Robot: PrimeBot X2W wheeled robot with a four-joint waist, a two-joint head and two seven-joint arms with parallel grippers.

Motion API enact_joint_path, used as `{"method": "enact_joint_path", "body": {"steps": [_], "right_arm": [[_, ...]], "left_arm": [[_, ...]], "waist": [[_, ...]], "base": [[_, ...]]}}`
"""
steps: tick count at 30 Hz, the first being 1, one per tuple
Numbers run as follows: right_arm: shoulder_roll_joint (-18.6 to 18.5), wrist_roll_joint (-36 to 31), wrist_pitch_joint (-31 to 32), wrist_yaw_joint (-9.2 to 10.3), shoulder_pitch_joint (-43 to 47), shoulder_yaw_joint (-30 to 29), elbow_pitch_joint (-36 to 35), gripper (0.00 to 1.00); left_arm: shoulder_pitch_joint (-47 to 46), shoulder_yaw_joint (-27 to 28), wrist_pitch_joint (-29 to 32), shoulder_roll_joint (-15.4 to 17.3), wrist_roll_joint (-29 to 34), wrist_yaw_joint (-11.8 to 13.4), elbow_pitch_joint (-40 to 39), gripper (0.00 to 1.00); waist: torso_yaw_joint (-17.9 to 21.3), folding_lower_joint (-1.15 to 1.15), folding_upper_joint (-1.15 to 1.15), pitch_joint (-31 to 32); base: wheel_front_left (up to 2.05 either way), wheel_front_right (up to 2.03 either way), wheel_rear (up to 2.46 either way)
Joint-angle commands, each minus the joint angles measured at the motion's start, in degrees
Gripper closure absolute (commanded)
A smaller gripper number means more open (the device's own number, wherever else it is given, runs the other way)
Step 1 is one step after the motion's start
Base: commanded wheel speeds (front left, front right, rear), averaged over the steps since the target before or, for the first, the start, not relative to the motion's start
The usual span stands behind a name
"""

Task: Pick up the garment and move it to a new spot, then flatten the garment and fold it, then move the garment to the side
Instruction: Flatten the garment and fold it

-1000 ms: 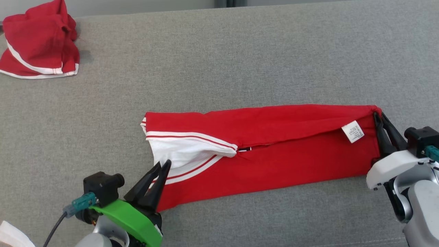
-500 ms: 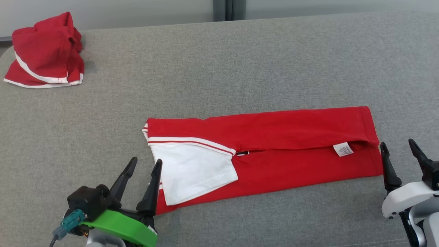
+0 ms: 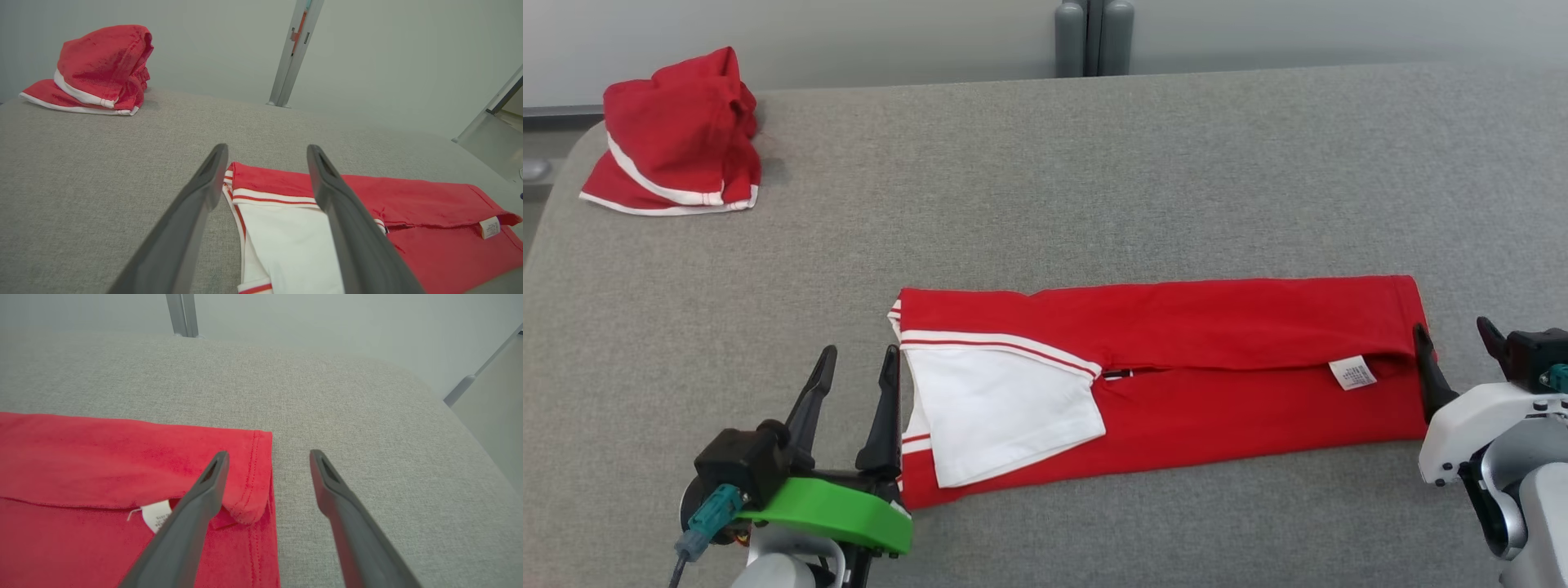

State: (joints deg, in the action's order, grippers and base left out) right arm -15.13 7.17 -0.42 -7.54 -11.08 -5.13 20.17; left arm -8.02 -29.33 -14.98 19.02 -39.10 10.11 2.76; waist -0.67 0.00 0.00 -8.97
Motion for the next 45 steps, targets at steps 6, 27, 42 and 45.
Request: {"method": "enact_joint_path", "body": {"steps": [6, 27, 42, 45], "right_arm": [[-1.54, 1.22, 6.65, 0.11, -0.37, 0.35, 4.58, 0.00], [-3.09, 5.48, 11.04, 0.17, -5.92, 2.67, 16.81, 1.00], [-7.05, 9.53, 6.69, 0.13, -7.10, -0.40, 17.01, 1.00], [-5.76, 10.75, 6.43, 0.11, -7.53, 1.41, 14.22, 1.00]], "left_arm": [[2.46, 3.38, -0.21, -3.02, 3.88, -0.06, 2.88, 0.00], [2.94, 9.12, -0.23, -7.11, 9.48, -3.51, 4.69, 0.00], [2.42, 11.03, -0.22, -8.25, 11.73, -4.81, 5.71, 0.00], [2.47, 11.25, -0.22, -8.26, 11.93, -4.96, 5.91, 0.00]], "waist": [[-2.72, 0.00, 0.00, 0.96], [-2.24, 0.00, 0.00, 0.10], [3.32, 0.00, 0.00, 0.67], [4.54, 0.00, 0.00, 0.66]], "base": [[0.00, 0.00, 0.00], [0.00, 0.00, 0.00], [0.00, 0.00, 0.00], [0.00, 0.00, 0.00]]}}
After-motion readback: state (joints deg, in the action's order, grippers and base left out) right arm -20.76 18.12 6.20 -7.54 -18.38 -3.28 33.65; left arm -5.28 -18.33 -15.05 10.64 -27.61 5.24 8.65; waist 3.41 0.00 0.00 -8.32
